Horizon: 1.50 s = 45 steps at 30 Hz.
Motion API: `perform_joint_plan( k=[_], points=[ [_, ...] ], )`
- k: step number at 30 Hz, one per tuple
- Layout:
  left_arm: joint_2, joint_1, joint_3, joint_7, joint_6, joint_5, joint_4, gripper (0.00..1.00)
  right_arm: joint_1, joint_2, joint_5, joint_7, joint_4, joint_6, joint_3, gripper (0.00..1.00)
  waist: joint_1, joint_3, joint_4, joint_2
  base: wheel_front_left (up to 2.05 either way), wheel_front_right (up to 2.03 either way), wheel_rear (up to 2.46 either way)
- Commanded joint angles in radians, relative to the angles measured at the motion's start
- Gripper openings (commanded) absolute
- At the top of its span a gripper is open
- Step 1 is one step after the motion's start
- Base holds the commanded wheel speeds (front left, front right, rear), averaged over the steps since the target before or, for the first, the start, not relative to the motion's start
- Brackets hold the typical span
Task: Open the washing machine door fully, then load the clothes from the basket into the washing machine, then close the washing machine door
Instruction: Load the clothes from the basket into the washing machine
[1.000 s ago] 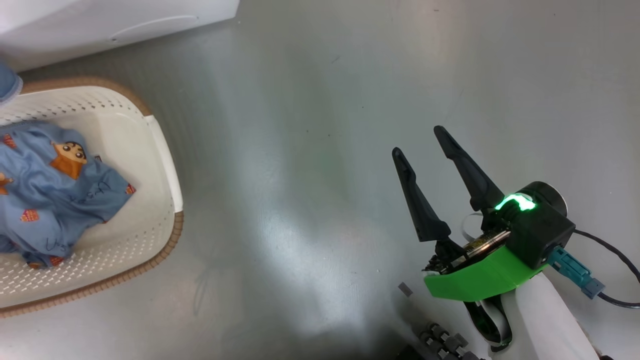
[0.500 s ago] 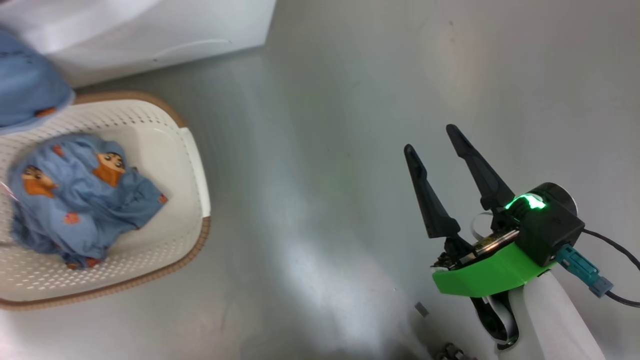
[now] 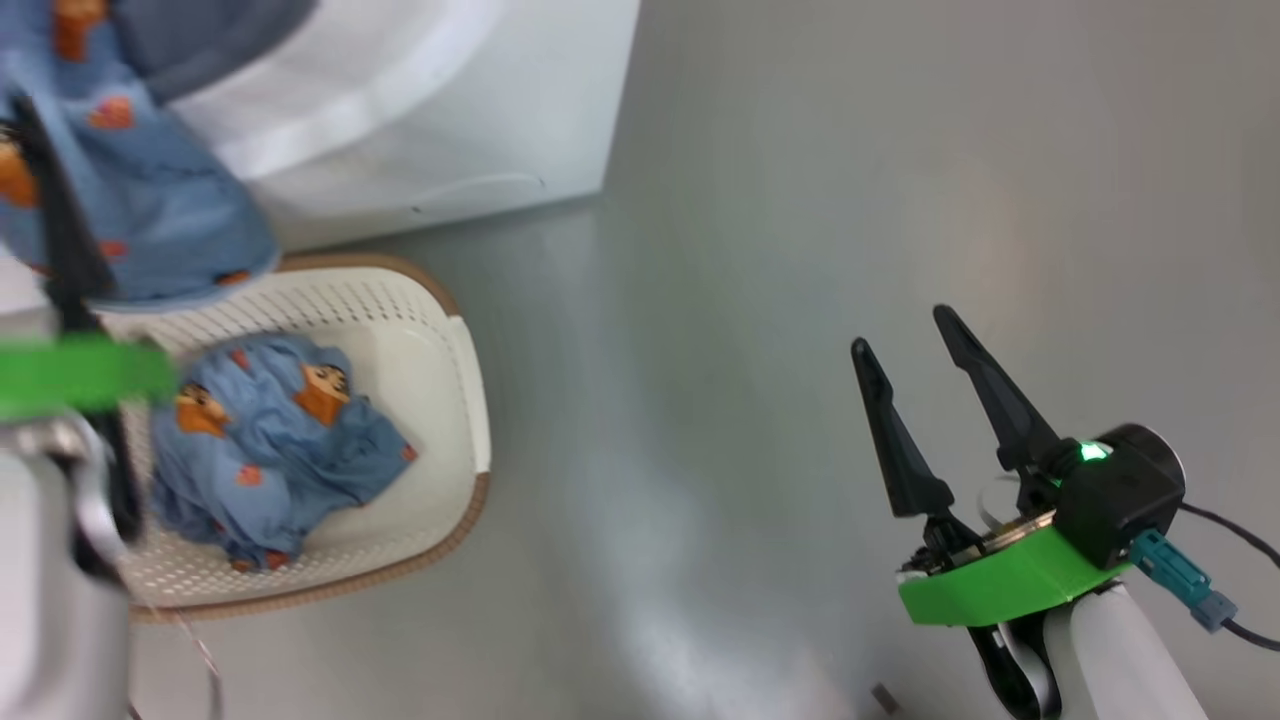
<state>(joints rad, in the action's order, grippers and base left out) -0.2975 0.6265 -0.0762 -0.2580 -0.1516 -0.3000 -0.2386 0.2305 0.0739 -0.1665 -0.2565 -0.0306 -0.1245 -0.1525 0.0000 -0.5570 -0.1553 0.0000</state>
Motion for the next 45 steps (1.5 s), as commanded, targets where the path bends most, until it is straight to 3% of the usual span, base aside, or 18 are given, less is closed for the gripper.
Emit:
perform_joint_plan(
  k=[1, 10, 17, 27, 45],
  points=[
    [-0.028, -0.052, 0.029, -0.004, -0.015, 0.009, 0.058, 1.00, -0.033, 0.004, 0.010, 0.002, -0.019, -0.006, -0.016, 1.00, 0.0000, 0.060, 0.041, 0.0000, 0.00, 0.00, 0.00],
    [0.043, -0.413, 0.015, -0.004, -0.078, 0.028, 0.278, 1.00, -0.107, 0.003, 0.026, 0.039, -0.017, -0.006, 0.007, 1.00, 0.0000, 0.206, 0.084, 0.0000, 0.00, 0.00, 0.00],
    [0.081, -0.561, -0.031, -0.004, -0.074, 0.020, 0.293, 1.00, -0.179, 0.002, 0.036, 0.069, -0.024, -0.006, 0.040, 1.00, 0.0000, 0.314, 0.129, 0.0000, 0.00, 0.00, 0.00],
    [0.088, -0.660, -0.070, 0.024, -0.072, 0.013, 0.269, 1.00, -0.247, -0.009, 0.042, 0.102, -0.051, -0.006, 0.035, 1.00, 0.0000, 0.406, 0.145, 0.0000, 0.00, 0.00, 0.00],
    [0.091, -0.665, -0.089, 0.035, -0.074, -0.002, 0.242, 1.00, -0.266, -0.016, 0.040, 0.114, -0.069, -0.006, 0.024, 1.00, 0.0000, 0.419, 0.136, 0.0000, 0.00, 0.00, 0.00]
  ],
)
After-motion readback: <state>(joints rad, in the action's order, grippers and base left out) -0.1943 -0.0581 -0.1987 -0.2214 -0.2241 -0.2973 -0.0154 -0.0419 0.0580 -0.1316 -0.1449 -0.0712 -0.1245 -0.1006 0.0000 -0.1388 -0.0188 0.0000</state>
